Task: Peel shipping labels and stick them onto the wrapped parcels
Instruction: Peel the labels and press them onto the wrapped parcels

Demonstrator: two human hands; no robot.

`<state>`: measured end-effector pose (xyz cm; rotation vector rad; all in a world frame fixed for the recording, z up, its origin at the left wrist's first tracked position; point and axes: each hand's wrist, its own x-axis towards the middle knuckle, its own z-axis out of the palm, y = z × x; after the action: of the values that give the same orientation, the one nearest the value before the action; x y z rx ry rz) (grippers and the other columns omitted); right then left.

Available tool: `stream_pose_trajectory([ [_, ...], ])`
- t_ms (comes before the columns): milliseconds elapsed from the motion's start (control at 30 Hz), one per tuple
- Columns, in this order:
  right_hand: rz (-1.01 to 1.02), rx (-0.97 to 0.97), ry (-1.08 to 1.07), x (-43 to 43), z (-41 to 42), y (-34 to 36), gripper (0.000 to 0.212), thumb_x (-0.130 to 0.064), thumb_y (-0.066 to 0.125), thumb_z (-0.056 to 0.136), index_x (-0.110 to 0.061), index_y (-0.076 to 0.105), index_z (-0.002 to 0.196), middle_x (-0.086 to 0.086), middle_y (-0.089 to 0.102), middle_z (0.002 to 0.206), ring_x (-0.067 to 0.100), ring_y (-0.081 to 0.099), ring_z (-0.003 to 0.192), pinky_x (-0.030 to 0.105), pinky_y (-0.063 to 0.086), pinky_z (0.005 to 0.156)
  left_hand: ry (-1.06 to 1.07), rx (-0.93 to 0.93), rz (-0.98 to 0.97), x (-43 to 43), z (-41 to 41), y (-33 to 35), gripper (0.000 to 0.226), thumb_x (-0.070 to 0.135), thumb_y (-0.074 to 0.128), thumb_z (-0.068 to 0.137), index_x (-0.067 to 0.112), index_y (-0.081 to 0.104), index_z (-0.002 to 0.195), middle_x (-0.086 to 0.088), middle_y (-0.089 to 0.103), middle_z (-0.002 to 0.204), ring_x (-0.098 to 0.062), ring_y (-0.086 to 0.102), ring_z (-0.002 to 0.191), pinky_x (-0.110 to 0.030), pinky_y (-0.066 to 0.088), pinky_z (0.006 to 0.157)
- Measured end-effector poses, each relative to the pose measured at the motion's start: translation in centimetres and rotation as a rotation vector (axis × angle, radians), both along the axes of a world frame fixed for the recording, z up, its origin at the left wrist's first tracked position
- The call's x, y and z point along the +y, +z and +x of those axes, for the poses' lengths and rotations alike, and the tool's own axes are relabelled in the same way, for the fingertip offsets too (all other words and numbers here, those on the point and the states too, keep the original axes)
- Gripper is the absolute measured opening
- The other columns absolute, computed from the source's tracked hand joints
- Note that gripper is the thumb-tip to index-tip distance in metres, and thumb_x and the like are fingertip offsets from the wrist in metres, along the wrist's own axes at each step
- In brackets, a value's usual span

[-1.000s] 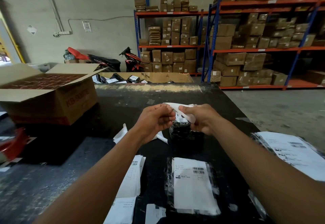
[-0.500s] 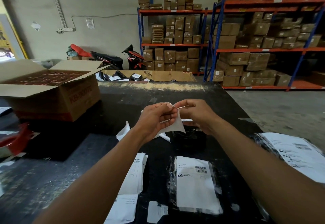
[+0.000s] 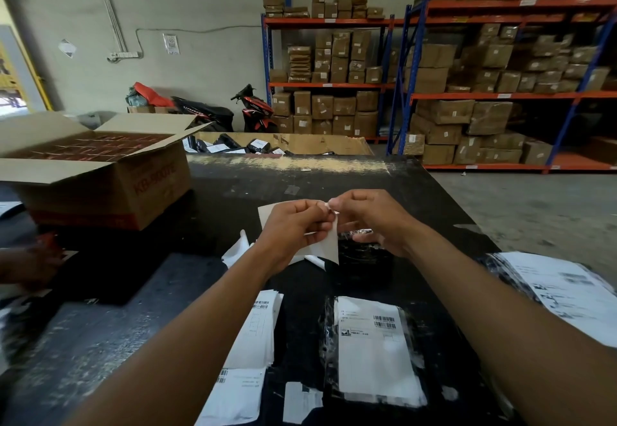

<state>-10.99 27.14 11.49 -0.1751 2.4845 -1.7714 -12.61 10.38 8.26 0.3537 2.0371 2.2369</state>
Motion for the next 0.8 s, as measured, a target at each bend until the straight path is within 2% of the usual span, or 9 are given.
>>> stream_pose_trajectory([
  [200,-0.014,-0.043,-0.09,-0.7,-0.2,-0.5,0.021,-0.027,0.062,0.093,-0.01,0.073,0.099,0.004,0.076,0.088,0.014,0.073,0.083,0.049,0.048,0.096,-0.005,-0.038,-0.013,0.1,0.1,0.0,0.018,0.009,0.058,0.095,-0.004,0.068,0.102,-0.006,0.072,0.081,-0.015,0.064,0.076,-0.031,0.055,0.081],
  [333,-0.084,-0.097,-0.182,-1.5,-0.4,-1.1,0.016,-0.021,0.059,0.094,-0.008,0.069,0.098,0.004,0.072,0.085,0.014,0.072,0.076,0.048,0.046,0.098,0.09,-0.187,0.024,0.1,0.0,-0.2,0.012,0.007,0.057,0.091,0.001,0.066,0.094,-0.01,0.073,0.086,-0.013,0.066,0.07,-0.023,0.051,0.064],
  [433,-0.16,-0.125,-0.256,-2.0,-0.6,-1.7,0.012,-0.016,0.056,0.095,-0.011,0.066,0.095,0.004,0.074,0.081,0.013,0.072,0.07,0.046,0.047,0.096,0.251,-0.378,0.169,-0.2,-0.4,-0.5,0.009,0.002,0.056,0.087,-0.002,0.064,0.088,-0.015,0.071,0.078,-0.012,0.064,0.063,-0.015,0.047,0.051],
  [567,-0.198,-0.158,-0.281,-2.8,-0.7,-2.4,0.015,-0.015,0.054,0.096,-0.009,0.067,0.103,0.004,0.076,0.083,0.014,0.073,0.075,0.044,0.051,0.094,0.33,-0.44,0.346,-0.9,-0.6,-0.7,0.007,-0.005,0.056,0.085,-0.005,0.06,0.09,-0.021,0.064,0.091,-0.022,0.07,0.07,-0.019,0.058,0.058],
  [700,-0.213,-0.172,-0.269,-4.0,-0.8,-2.7,0.018,-0.013,0.053,0.095,-0.007,0.068,0.104,0.007,0.077,0.088,0.018,0.075,0.081,0.043,0.054,0.093,0.331,-0.432,0.32,-1.5,-0.7,-0.8,0.014,-0.003,0.053,0.084,-0.005,0.059,0.096,-0.022,0.063,0.095,-0.026,0.069,0.076,-0.024,0.059,0.067],
  [800,-0.212,-0.186,-0.255,-4.9,-0.8,-2.6,0.016,-0.011,0.051,0.096,-0.011,0.067,0.094,0.005,0.073,0.079,0.019,0.074,0.076,0.044,0.055,0.091,0.281,-0.446,0.318,-2.0,-0.5,-0.6,0.014,0.005,0.055,0.086,-0.001,0.056,0.098,-0.02,0.062,0.099,-0.028,0.067,0.081,-0.028,0.06,0.07],
])
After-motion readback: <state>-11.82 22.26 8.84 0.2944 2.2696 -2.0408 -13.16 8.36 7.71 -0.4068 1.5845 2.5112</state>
